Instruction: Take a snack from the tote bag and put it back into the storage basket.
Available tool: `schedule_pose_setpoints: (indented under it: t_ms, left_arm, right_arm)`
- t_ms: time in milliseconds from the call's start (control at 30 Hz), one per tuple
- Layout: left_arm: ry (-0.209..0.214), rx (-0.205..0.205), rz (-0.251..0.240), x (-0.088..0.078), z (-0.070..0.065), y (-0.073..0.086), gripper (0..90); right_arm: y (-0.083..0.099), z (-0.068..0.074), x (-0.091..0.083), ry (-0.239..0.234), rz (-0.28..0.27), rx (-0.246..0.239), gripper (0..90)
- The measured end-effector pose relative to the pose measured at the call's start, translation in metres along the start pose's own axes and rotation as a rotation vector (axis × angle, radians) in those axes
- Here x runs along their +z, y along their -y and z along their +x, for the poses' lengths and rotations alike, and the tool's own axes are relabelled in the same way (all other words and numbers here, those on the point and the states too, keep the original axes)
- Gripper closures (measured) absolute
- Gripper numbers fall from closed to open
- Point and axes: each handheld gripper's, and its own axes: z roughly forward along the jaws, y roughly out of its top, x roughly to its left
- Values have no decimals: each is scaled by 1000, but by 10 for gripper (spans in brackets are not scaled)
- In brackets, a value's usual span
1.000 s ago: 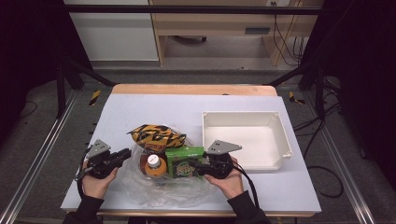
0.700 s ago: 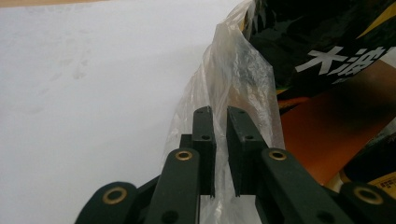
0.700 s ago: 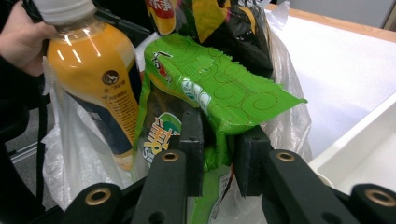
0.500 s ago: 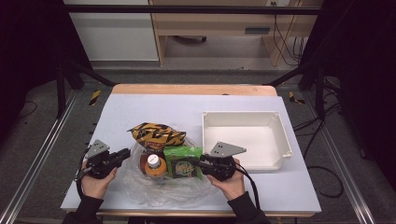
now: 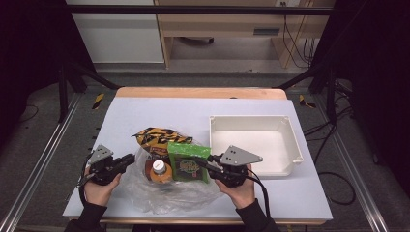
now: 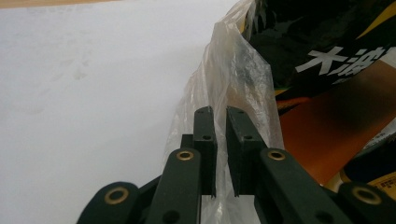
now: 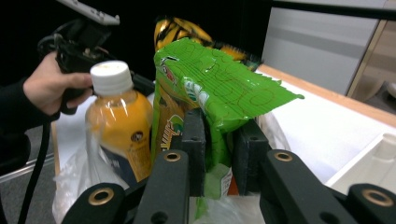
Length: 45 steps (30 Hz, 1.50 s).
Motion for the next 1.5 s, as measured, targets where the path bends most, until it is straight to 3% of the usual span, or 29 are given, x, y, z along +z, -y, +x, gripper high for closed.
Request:
schedule_pose_setpoints:
  t_ms: [333,567,900,1267,1500]
  left_arm:
    - [-1,0,-3,-1,0,0,830]
    - [-1,-4,-12,-2,0,0,833]
    - [-8,1,-16,-3,0,0,873]
    - [-12,2,-14,-3,0,0,890]
    - [-11,6,-17,-3,-1,0,891]
  right_arm:
    - [-19,-1,-10,11,-79,-8,768]
    - [-36,-2,-13,13,-91,-12,768]
    - [-64,-8,-33,26,-163,-11,767]
    - [-80,-29,-62,105,-215,0,768]
    - [-78,-46,-76,174,-201,5,768]
